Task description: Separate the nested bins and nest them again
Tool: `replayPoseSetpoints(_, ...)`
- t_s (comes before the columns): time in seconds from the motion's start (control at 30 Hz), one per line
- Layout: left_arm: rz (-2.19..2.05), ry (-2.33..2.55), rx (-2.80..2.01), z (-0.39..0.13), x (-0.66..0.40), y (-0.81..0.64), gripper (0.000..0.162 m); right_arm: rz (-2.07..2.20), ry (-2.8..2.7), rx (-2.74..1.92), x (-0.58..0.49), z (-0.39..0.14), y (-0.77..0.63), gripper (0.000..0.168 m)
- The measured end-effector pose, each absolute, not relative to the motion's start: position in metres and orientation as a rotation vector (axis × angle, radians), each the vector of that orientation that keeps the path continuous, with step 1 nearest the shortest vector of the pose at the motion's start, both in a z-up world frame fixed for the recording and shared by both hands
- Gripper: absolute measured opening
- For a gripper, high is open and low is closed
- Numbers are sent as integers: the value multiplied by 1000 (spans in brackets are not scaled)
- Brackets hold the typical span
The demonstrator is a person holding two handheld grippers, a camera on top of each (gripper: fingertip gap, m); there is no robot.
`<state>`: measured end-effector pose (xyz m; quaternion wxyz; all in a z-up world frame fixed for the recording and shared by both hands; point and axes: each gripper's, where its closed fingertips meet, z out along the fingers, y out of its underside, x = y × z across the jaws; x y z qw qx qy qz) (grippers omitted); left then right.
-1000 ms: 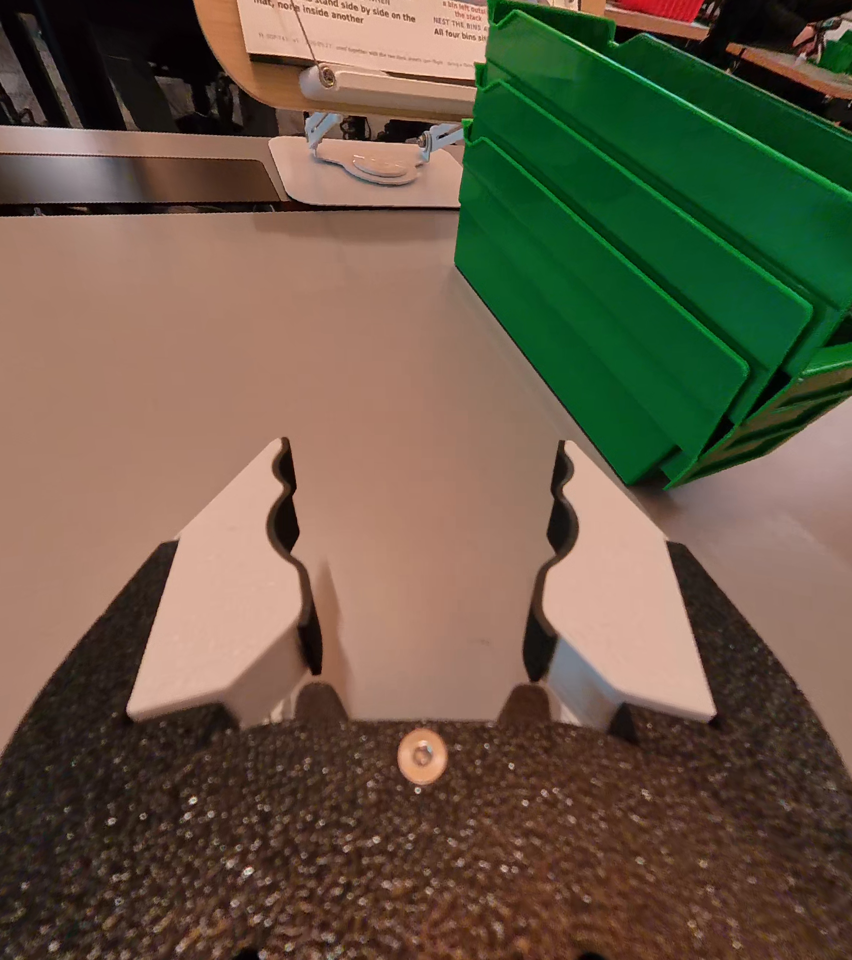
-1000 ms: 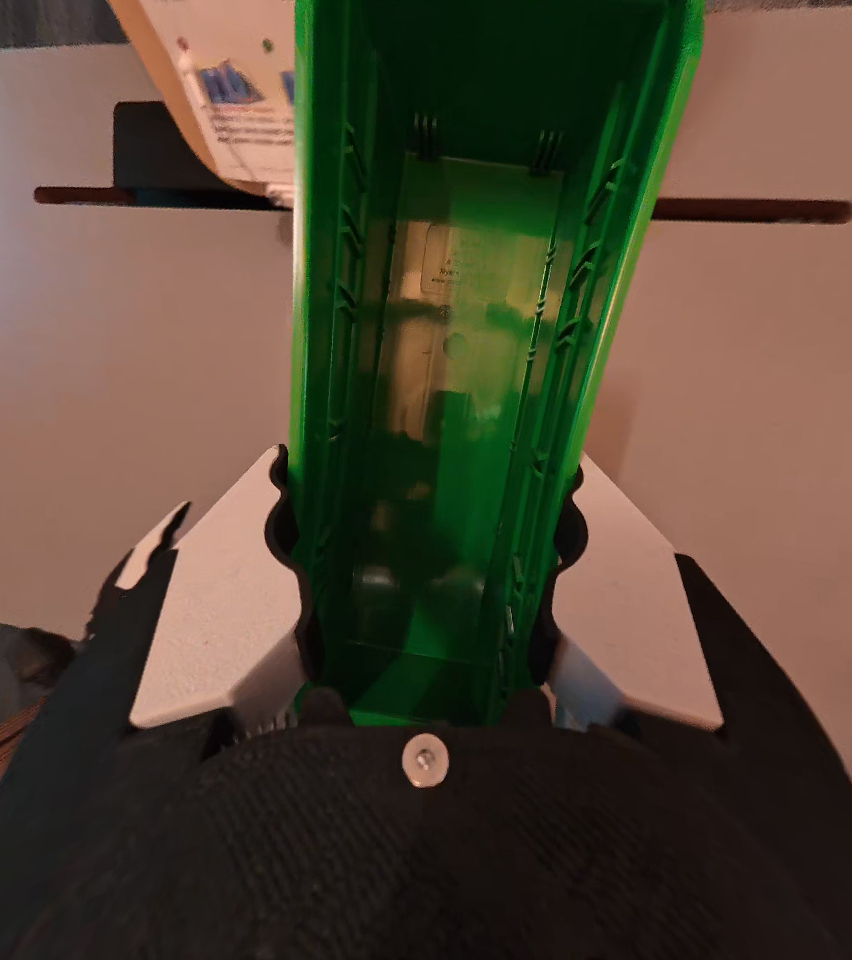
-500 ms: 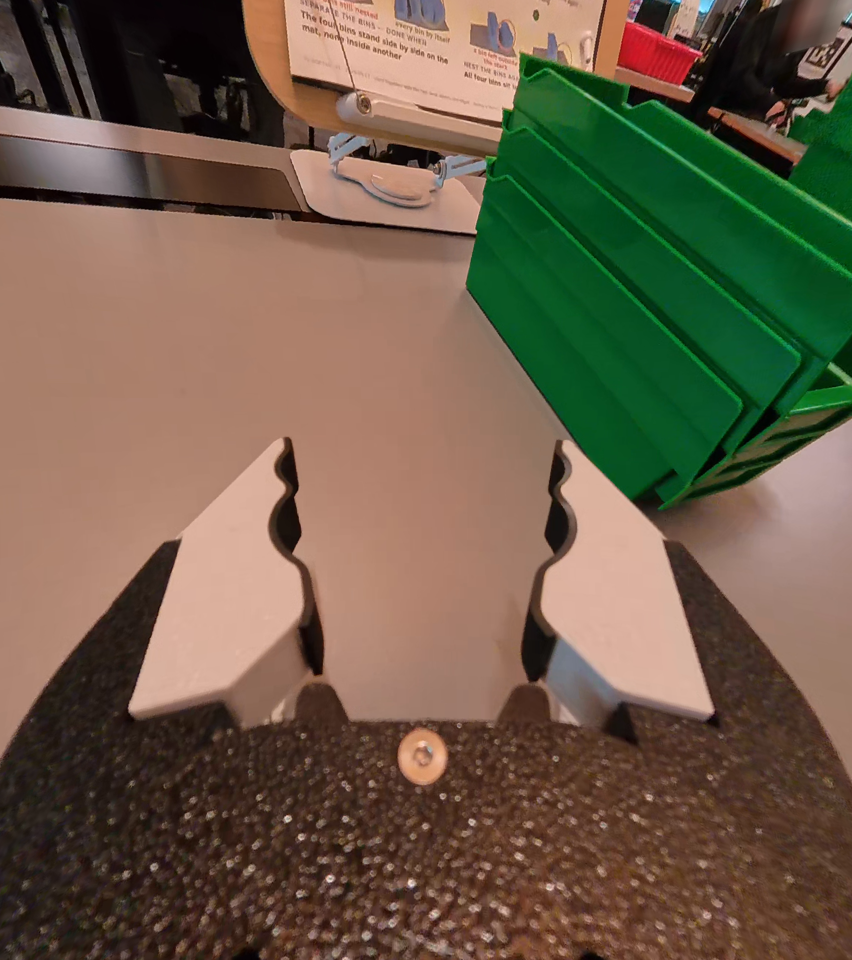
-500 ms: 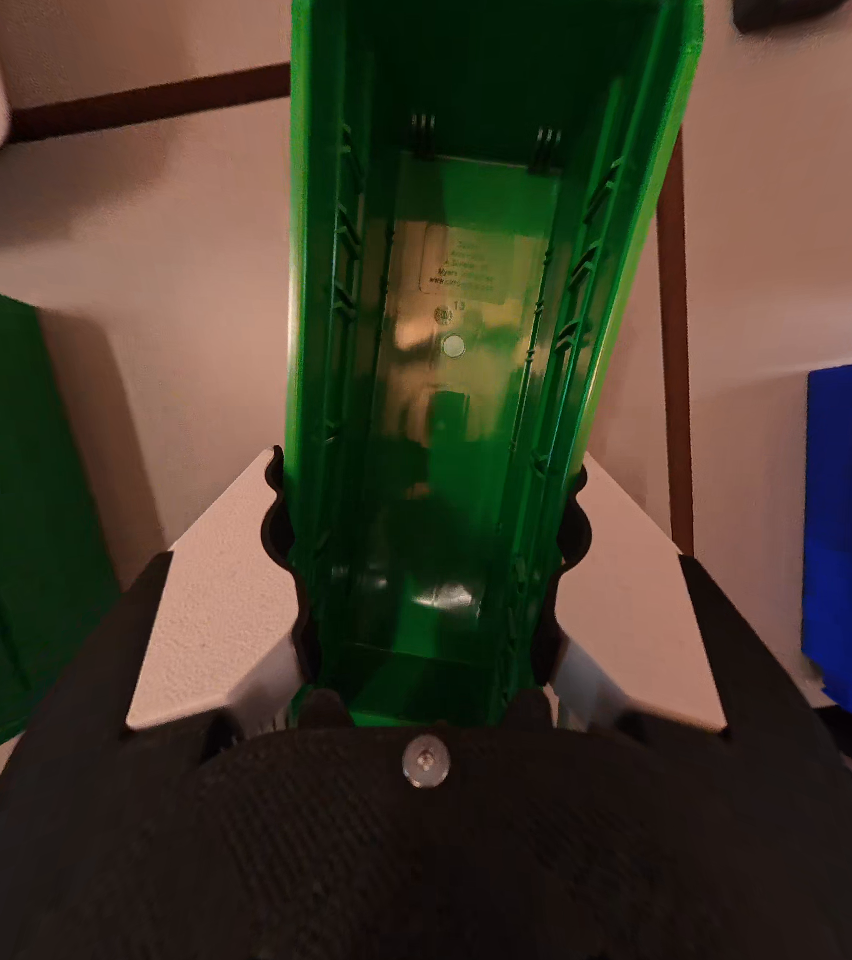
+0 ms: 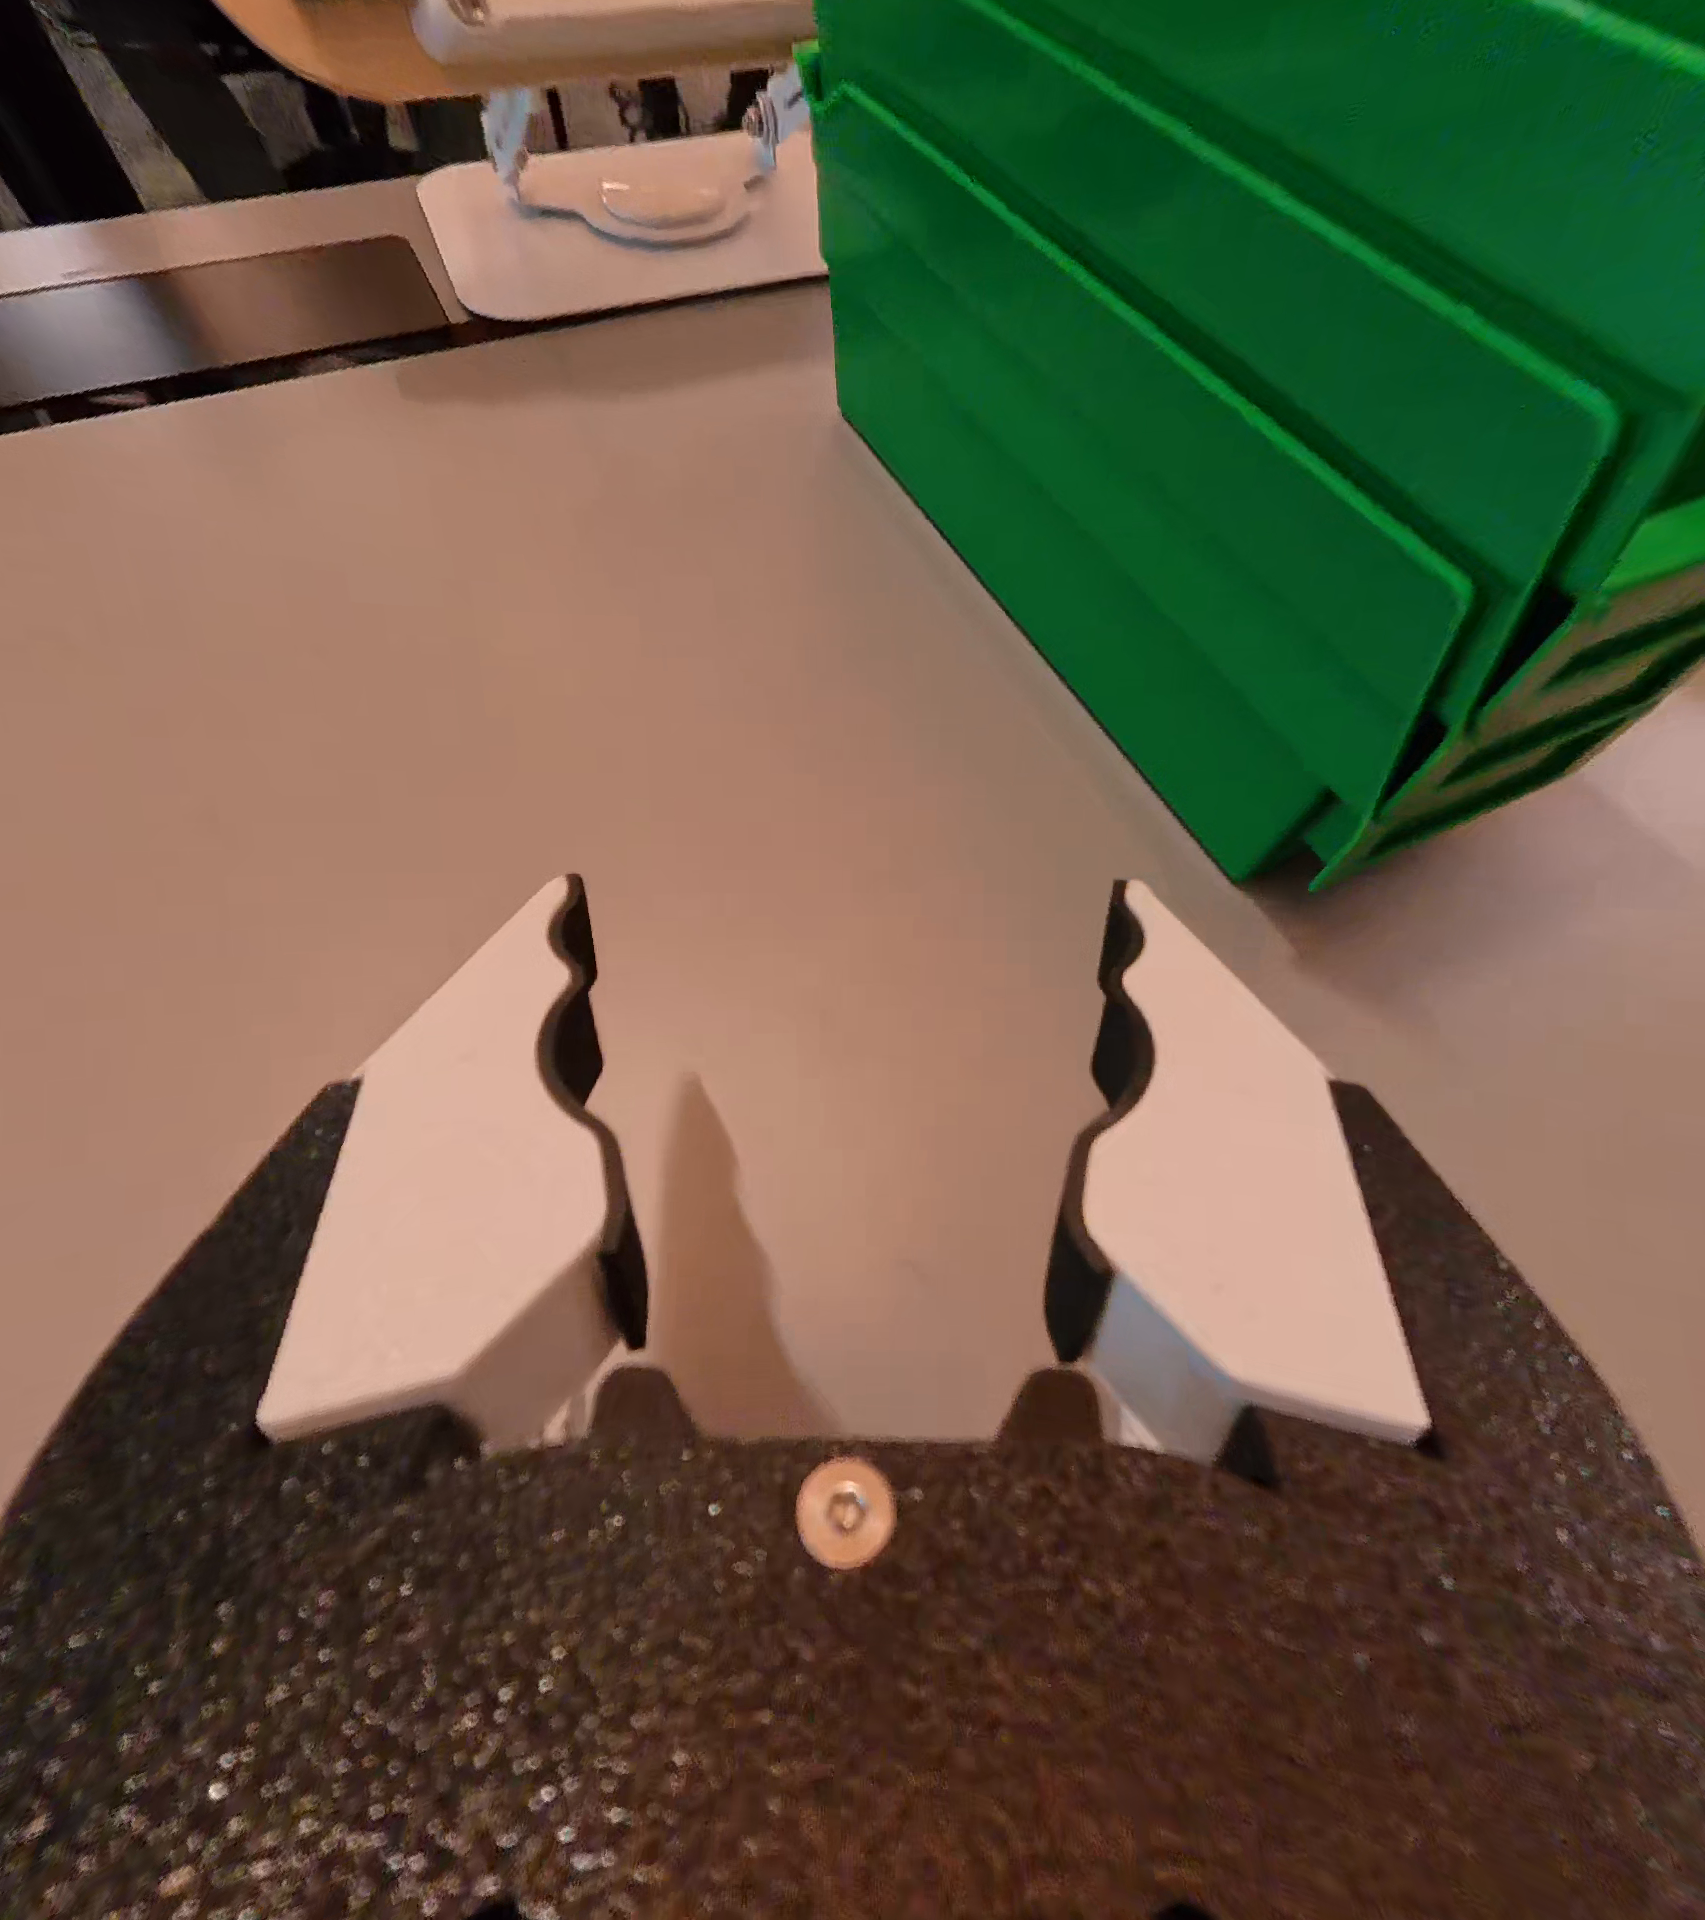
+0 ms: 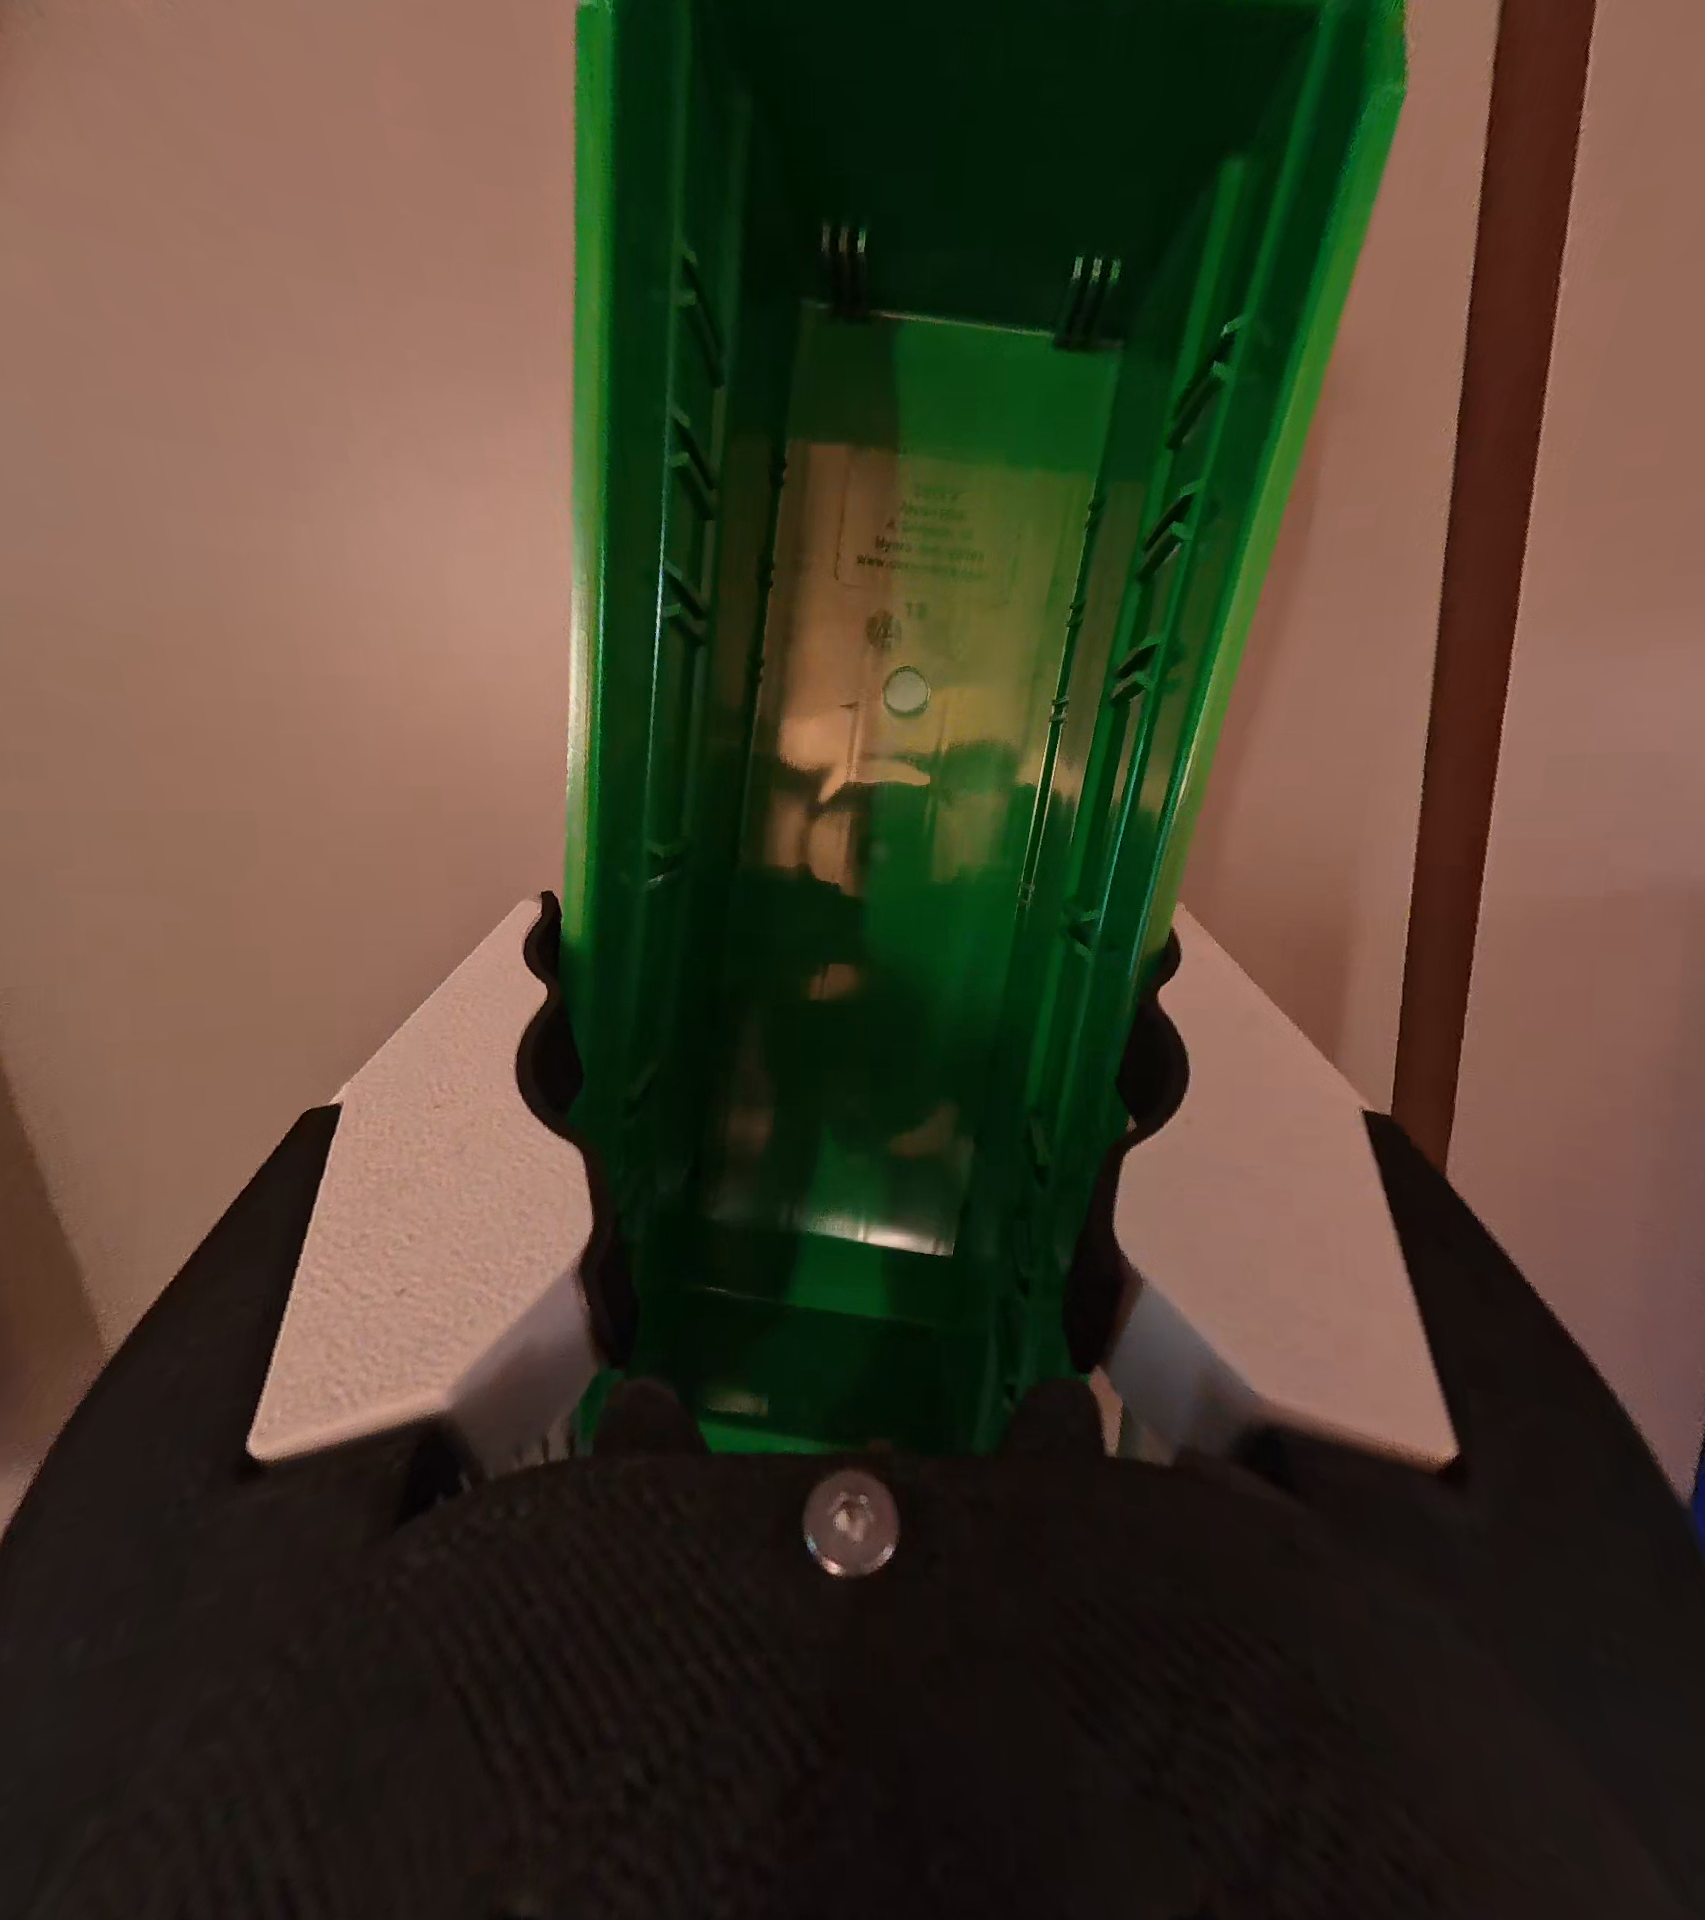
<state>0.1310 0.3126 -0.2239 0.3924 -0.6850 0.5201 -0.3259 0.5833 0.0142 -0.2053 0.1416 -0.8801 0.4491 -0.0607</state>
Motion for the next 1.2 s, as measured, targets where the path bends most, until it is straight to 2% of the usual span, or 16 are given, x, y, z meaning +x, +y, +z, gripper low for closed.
replayPoseSetpoints(0.37, -888, 1285, -1766, -226, 133, 314, 98, -150, 1264, -2538, 596, -222, 17, 114)
replayPoseSetpoints(0.6, -907, 1267, -1789, -228, 130, 319, 98, -105, 1178, -2608, 586, -222, 19, 111)
replayPoseSetpoints(0.73, -916, 1259, -1788, -226, 129, 319, 98, -114, 1159, -2603, 585, -223, 20, 115)
replayPoseSetpoints(0.93, -926, 1254, -1781, -222, 129, 318, 98, -113, 1184, -2577, 581, -223, 22, 131)
replayPoseSetpoints(1.0, -925, 1256, -1774, -219, 129, 316, 98, -72, 1172, -2475, 581, -209, 35, 152)
replayPoseSetpoints(1.1, -924, 1245, -1777, -215, 129, 313, 100, -51, 1094, -2278, 581, -167, 58, 158)
replayPoseSetpoints(1.2, -938, 1221, -1839, -216, 129, 309, 112, -124, 931, -2206, 560, -131, 66, 158)
